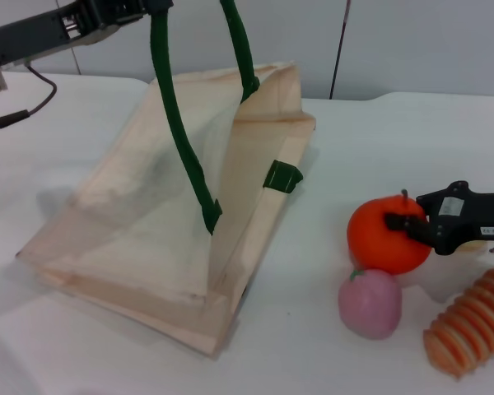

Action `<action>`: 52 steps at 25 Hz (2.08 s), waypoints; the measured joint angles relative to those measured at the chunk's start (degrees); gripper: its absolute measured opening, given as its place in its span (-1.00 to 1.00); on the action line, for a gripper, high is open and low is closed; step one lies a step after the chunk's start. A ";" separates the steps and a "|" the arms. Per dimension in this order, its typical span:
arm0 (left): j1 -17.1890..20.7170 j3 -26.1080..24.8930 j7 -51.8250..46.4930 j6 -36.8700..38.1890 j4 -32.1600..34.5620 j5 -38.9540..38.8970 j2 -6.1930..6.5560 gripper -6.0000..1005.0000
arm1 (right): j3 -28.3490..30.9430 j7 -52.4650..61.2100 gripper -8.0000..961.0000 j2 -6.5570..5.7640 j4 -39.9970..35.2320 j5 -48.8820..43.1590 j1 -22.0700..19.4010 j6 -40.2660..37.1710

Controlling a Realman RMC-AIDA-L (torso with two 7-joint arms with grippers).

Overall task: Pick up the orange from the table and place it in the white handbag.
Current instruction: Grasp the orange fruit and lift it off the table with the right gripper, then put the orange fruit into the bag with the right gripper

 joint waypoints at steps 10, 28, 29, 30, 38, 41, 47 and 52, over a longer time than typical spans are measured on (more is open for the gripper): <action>-0.22 0.00 -0.08 0.11 0.09 0.00 0.03 -0.60 | 0.02 -1.62 -0.80 0.00 -0.52 3.10 0.41 3.21; -1.10 0.00 -0.72 2.08 0.15 -1.75 0.03 -0.58 | -0.56 -3.75 -0.86 0.52 5.73 5.90 10.10 2.97; -1.10 0.00 -0.72 2.08 0.15 -1.75 0.03 -0.58 | -0.60 -3.95 -0.86 0.52 6.34 5.90 10.89 2.96; -1.12 0.00 -0.79 2.18 0.17 -2.23 0.03 -0.58 | -0.62 -4.13 -0.86 0.53 6.86 5.90 11.55 2.94; -1.66 0.00 -0.87 2.33 0.27 -2.29 0.00 -0.57 | -0.70 -5.27 -0.86 0.60 9.69 5.88 15.52 2.54; -1.78 0.00 -0.87 2.37 0.28 -2.29 -0.04 -0.57 | -0.69 -5.32 -0.87 0.64 9.86 5.94 16.47 2.38; -1.81 0.00 -0.94 2.38 0.36 -2.29 -0.06 -0.56 | -0.52 -5.32 -0.86 0.71 10.50 5.94 17.51 1.94; -1.34 0.00 -0.96 2.38 0.36 -2.29 -0.05 -0.56 | 0.01 -4.93 -0.87 0.51 9.85 6.18 17.23 2.30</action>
